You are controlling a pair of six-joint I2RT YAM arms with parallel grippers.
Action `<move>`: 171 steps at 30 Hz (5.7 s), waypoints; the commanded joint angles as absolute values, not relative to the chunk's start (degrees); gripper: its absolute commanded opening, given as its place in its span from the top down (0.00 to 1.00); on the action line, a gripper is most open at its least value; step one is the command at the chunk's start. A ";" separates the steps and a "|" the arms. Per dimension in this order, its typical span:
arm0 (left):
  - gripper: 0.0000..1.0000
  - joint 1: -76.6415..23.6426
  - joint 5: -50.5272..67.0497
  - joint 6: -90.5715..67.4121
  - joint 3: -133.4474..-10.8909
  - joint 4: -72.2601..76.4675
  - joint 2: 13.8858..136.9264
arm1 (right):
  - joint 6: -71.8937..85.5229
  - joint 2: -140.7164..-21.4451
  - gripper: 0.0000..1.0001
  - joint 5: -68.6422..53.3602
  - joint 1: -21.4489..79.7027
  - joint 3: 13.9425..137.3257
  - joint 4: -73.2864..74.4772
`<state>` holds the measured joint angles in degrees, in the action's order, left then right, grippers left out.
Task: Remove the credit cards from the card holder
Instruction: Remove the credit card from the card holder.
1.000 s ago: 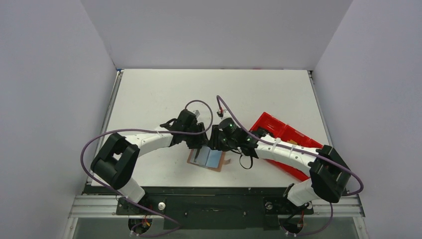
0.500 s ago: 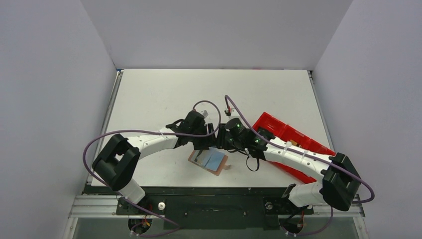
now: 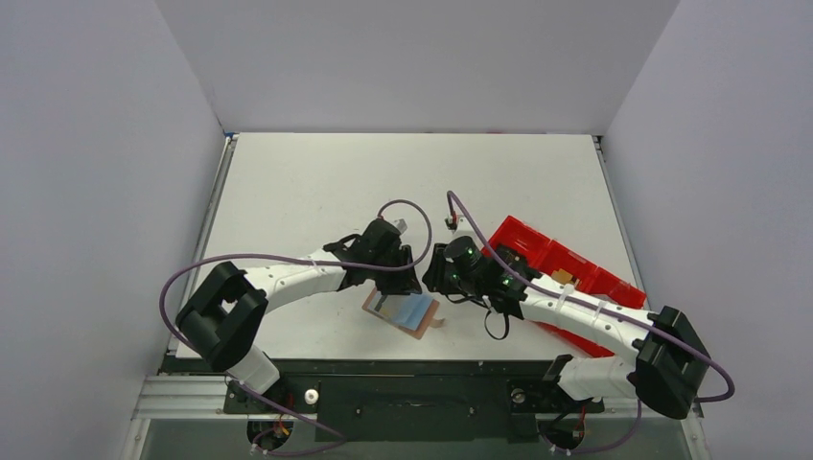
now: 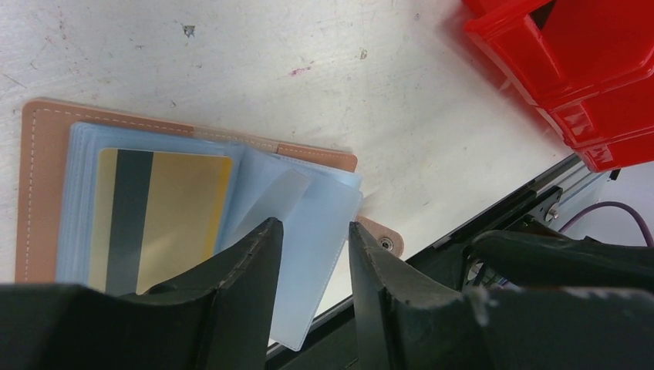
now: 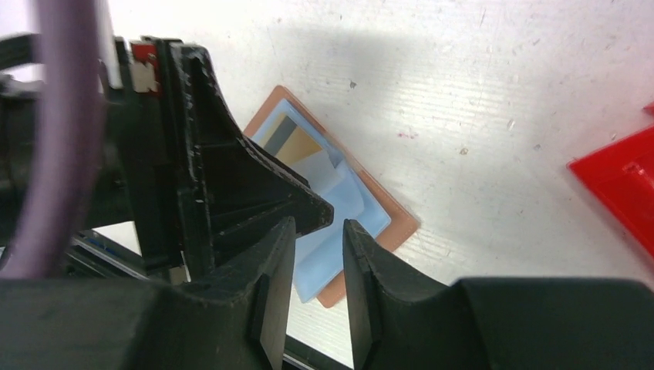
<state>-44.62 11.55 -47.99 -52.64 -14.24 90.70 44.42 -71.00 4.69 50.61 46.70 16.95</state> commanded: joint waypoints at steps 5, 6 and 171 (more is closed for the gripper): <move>0.77 -46.11 10.70 -50.18 -53.05 -14.46 91.04 | 49.36 -73.18 0.82 4.62 53.22 42.09 8.99; 0.79 -46.27 10.71 -50.29 -53.14 -14.51 91.36 | 49.73 -73.55 0.83 4.60 53.24 41.74 7.65; 1.00 -41.11 0.68 -52.81 -45.19 -18.96 92.34 | 61.28 -93.82 0.72 -18.25 41.91 36.13 -16.52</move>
<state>-41.50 2.87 -52.53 -47.57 -17.93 90.96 58.94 -92.95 -16.58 42.02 38.33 -9.34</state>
